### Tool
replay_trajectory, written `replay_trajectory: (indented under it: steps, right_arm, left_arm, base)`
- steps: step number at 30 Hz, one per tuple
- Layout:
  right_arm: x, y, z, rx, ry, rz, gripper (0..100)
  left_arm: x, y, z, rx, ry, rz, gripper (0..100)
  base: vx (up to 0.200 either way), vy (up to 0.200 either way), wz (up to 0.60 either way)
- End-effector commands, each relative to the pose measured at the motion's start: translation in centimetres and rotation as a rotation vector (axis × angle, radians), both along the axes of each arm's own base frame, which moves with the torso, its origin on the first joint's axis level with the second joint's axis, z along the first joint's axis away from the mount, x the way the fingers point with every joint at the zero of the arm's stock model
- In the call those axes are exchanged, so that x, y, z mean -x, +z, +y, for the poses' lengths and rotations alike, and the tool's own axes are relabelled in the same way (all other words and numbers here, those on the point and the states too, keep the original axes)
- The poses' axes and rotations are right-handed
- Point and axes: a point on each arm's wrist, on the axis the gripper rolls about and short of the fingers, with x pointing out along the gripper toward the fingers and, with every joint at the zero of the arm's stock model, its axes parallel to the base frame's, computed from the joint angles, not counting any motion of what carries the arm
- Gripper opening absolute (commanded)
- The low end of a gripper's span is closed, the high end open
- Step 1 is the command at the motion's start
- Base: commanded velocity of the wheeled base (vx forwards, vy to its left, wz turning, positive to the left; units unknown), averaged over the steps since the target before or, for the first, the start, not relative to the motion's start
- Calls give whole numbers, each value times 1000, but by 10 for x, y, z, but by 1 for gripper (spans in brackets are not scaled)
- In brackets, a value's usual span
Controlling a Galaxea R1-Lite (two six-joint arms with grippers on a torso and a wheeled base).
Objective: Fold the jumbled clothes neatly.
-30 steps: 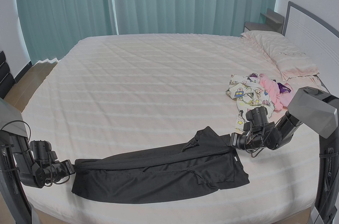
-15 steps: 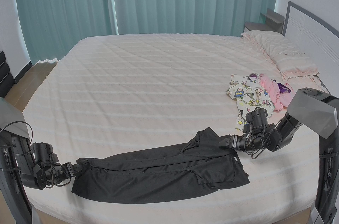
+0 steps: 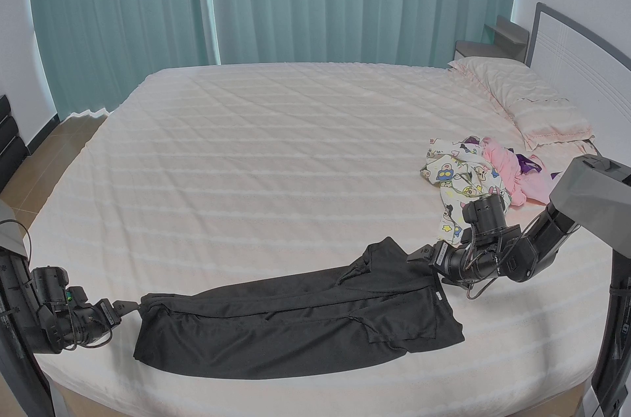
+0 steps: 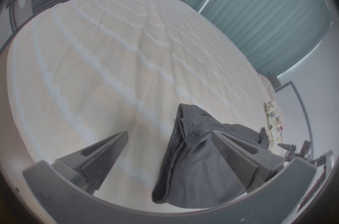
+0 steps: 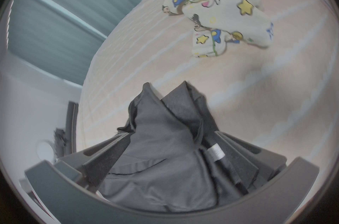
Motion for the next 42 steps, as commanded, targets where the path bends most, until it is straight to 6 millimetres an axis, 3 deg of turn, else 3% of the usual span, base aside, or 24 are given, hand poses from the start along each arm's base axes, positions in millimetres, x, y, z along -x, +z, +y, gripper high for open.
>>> replay_trajectory:
  steps: [1, 5, 9, 16, 28, 42]
  right_arm:
    - [16, 19, 10, -97, -63, 22, 100]
    - [21, 19, 7, -125, -95, 49, 100]
    - [29, 4, 2, -158, -133, 97, 100]
    - [39, -5, 4, -198, -107, 29, 100]
    - [44, -13, 9, -190, -89, 51, 100]
    - [35, 0, -3, -215, -125, -16, 100]
  left_arm:
    - [14, 18, 6, 96, 52, -59, 100]
    - [14, 29, 2, 180, 81, -90, 100]
    - [14, 28, -10, 278, 103, -55, 100]
    - [19, 21, -13, 293, 106, -15, 100]
    - [16, 18, -17, 263, 127, 10, 100]
    - [15, 18, -18, 261, 124, 8, 100]
  base:
    - [0, 0, 0]
    - [0, 0, 0]
    - [-100, 0, 0]
    - [-200, 0, 0]
    - [0, 0, 0]
    - [0, 200, 0]
